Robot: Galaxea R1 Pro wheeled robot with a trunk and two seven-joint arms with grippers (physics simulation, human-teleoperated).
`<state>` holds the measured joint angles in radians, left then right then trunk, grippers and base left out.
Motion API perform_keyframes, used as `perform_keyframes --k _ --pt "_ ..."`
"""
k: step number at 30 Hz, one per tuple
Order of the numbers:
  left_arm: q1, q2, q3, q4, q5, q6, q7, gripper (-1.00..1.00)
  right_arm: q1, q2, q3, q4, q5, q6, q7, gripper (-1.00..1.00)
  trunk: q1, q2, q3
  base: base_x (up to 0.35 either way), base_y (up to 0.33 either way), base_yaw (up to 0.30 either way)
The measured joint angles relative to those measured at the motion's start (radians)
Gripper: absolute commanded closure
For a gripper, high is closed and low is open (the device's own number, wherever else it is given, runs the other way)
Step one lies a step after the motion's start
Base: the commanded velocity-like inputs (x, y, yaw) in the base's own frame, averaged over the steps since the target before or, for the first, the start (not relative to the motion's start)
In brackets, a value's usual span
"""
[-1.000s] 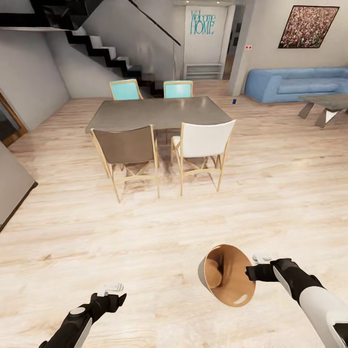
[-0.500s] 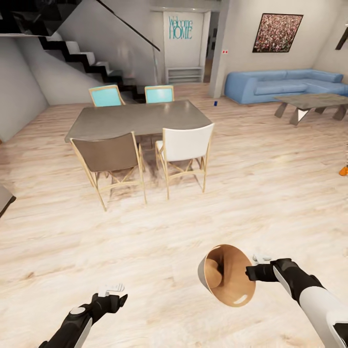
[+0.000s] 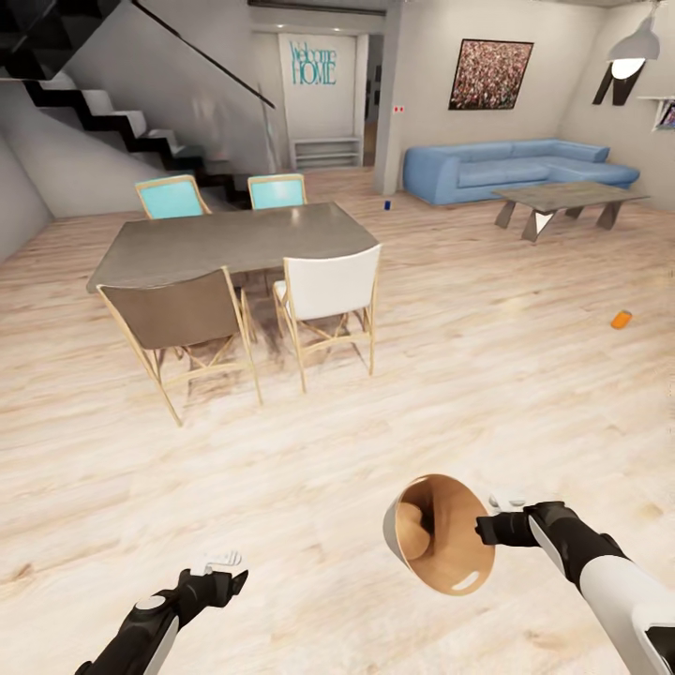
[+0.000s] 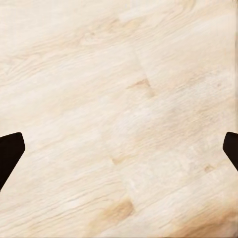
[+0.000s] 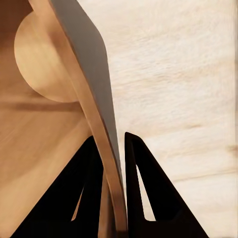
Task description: Put the three can of soda from the living room inside the tash can in the kitchen.
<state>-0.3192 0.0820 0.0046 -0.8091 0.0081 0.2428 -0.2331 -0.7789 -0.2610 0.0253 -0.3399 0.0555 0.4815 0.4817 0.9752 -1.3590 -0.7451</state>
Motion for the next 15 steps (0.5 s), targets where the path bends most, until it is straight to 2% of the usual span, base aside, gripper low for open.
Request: perform_keyframes --k 6,15 --pt "0.0 0.0 0.0 0.0 0.0 -0.002 0.0 -1.0 0.0 0.004 0.002 0.0 0.003 -0.001 -0.001 1.0 0.0 0.0 0.004 0.067 0.001 -0.092" --pt "0.0 0.001 0.0 0.001 0.001 -0.001 -0.002 -1.0 0.0 0.005 0.0 0.0 0.0 -0.001 -0.001 1.0 0.0 0.0 0.01 0.253 0.16 -0.202"
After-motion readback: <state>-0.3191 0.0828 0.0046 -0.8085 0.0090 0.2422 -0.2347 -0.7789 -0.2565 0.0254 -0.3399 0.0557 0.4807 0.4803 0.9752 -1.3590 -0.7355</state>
